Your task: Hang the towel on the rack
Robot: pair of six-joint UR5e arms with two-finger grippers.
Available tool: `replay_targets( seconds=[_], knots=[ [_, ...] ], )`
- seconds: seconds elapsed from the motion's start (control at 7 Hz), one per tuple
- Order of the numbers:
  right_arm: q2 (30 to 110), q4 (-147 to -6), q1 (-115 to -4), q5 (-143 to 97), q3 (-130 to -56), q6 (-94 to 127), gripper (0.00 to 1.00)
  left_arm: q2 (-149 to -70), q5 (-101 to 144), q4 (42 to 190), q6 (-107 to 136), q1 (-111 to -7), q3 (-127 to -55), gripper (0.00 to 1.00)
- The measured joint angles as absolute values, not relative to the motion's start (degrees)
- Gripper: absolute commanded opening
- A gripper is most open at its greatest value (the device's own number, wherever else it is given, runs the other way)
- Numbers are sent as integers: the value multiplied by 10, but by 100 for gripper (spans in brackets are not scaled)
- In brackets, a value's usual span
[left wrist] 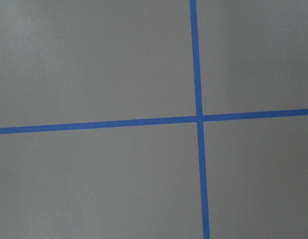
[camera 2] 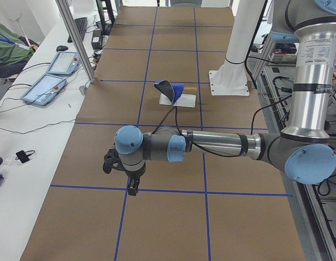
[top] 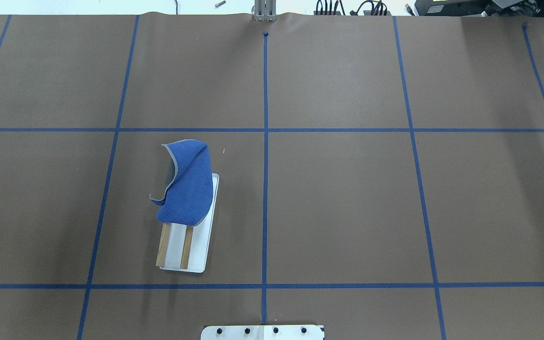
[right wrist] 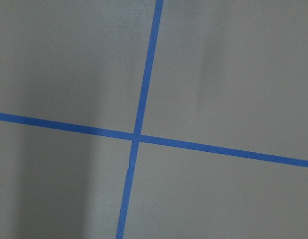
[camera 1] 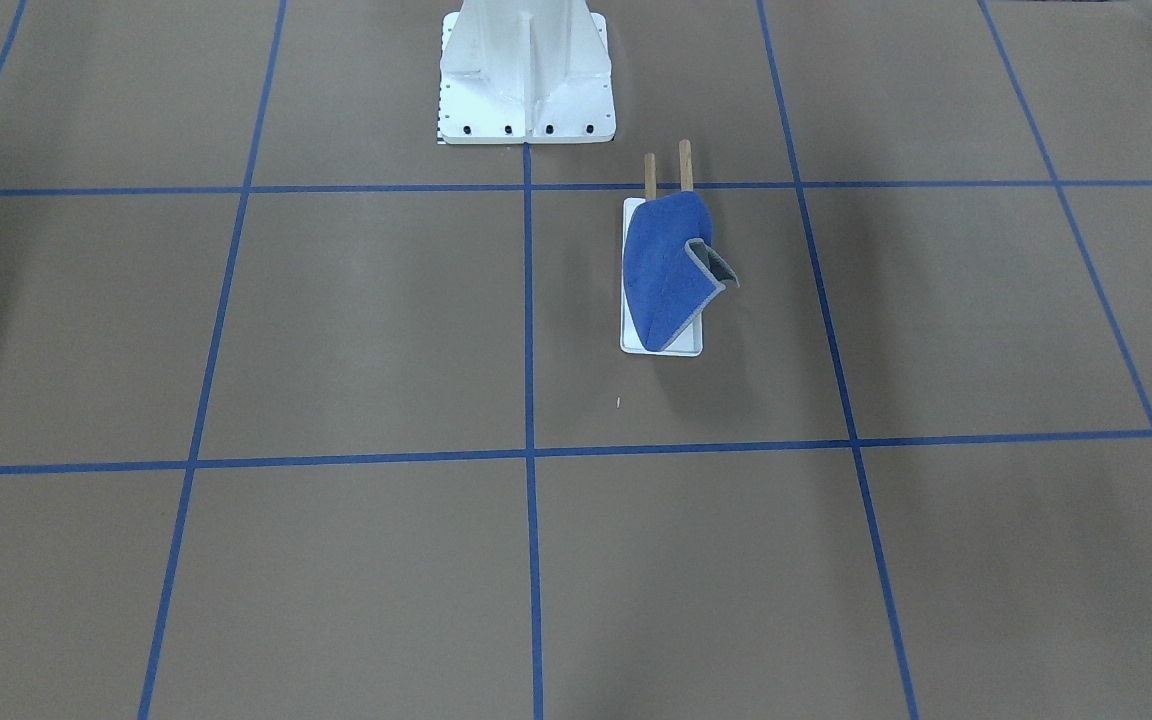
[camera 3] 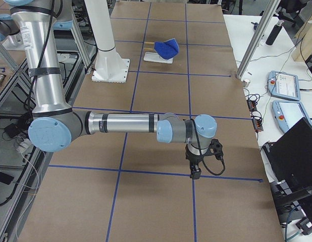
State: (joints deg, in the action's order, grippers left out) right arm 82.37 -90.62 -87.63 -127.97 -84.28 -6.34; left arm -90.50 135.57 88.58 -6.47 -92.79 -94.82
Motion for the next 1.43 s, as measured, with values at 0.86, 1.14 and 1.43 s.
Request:
replay_targets(
  seconds=[0.86, 1.14, 1.43],
  knots=[
    [828, -904, -876, -1281, -846, -58, 100, -897, 1351, 889, -63, -926, -964, 98],
    [828, -904, -876, -1282, -847, -56, 100, -897, 1352, 889, -63, -926, -965, 98],
    [828, -904, -876, -1282, -846, -56, 100, -897, 1352, 889, -62, -926, -964, 98]
  ],
)
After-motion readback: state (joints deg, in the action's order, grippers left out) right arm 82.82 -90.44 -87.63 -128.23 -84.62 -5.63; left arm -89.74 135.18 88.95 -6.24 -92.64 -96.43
